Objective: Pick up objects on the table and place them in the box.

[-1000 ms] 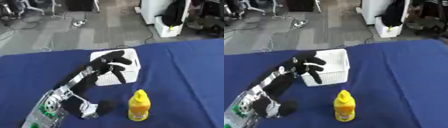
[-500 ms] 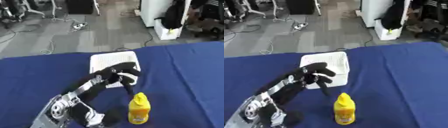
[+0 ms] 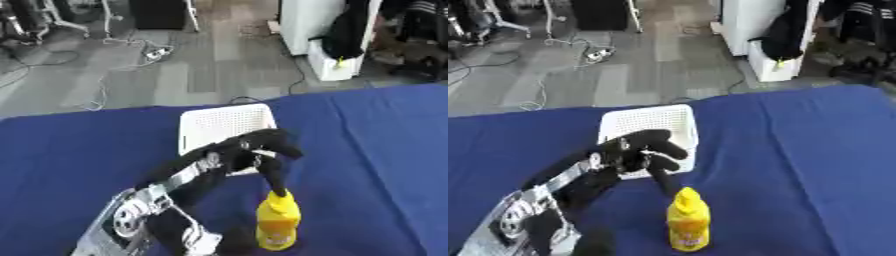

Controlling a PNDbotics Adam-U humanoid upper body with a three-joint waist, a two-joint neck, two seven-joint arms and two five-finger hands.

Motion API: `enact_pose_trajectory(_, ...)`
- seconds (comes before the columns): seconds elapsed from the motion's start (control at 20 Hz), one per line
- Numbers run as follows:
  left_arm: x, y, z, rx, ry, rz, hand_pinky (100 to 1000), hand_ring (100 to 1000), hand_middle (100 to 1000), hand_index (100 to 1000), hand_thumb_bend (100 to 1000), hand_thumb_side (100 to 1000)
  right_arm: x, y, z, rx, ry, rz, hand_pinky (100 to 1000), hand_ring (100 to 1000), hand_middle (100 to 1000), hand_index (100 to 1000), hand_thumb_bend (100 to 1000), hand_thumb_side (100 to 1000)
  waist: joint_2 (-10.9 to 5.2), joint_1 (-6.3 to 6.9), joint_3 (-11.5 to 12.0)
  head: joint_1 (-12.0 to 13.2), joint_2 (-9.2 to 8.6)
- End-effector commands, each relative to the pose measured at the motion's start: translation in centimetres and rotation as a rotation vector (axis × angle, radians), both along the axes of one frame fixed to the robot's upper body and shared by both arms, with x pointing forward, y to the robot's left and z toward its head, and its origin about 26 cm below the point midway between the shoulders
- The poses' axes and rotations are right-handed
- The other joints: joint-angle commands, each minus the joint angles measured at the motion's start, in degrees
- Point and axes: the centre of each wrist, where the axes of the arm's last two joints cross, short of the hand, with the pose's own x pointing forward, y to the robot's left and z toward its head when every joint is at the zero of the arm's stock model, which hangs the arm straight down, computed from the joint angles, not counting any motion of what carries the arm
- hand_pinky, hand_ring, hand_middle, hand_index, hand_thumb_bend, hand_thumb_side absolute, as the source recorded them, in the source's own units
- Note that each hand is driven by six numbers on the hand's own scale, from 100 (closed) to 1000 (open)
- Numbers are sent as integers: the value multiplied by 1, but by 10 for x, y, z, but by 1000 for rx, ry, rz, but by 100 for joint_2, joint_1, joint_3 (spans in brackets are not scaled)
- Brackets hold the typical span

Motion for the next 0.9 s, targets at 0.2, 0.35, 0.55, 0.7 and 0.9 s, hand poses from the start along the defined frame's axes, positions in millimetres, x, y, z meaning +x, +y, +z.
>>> enact_pose_trajectory(0.2, -2, -8, 9, 8, -29, -46, 848, 635, 834, 893, 418, 618, 0, 0, 11, -70, 7, 6, 569, 566, 635, 723, 100, 837, -48, -42, -11, -137, -106)
enact_pose_trajectory(0.35, -1, -9, 10, 12, -33, -46, 850, 635, 834, 893, 417, 620, 0, 1, 10, -89, 25, 9, 571, 567, 636, 725, 100, 841, -45, -45, -1, -205, -188)
enact_pose_trajectory(0.55, 3, -12, 9, 9, -28, -31, 850, 636, 835, 894, 419, 621, -1, 0, 9, -100, 37, 12, 574, 568, 636, 725, 100, 849, -50, -50, 15, -219, -195)
enact_pose_trajectory(0.7, 8, -14, 5, 12, -19, -12, 850, 635, 838, 898, 417, 632, 0, 1, 9, -102, 41, 15, 576, 569, 637, 727, 100, 854, -43, -53, 14, -268, -248)
enact_pose_trajectory(0.9, 16, -13, -8, 22, -11, 20, 851, 632, 838, 903, 448, 676, 0, 1, 9, -104, 42, 17, 576, 569, 637, 728, 100, 855, -38, -49, 11, -274, -270)
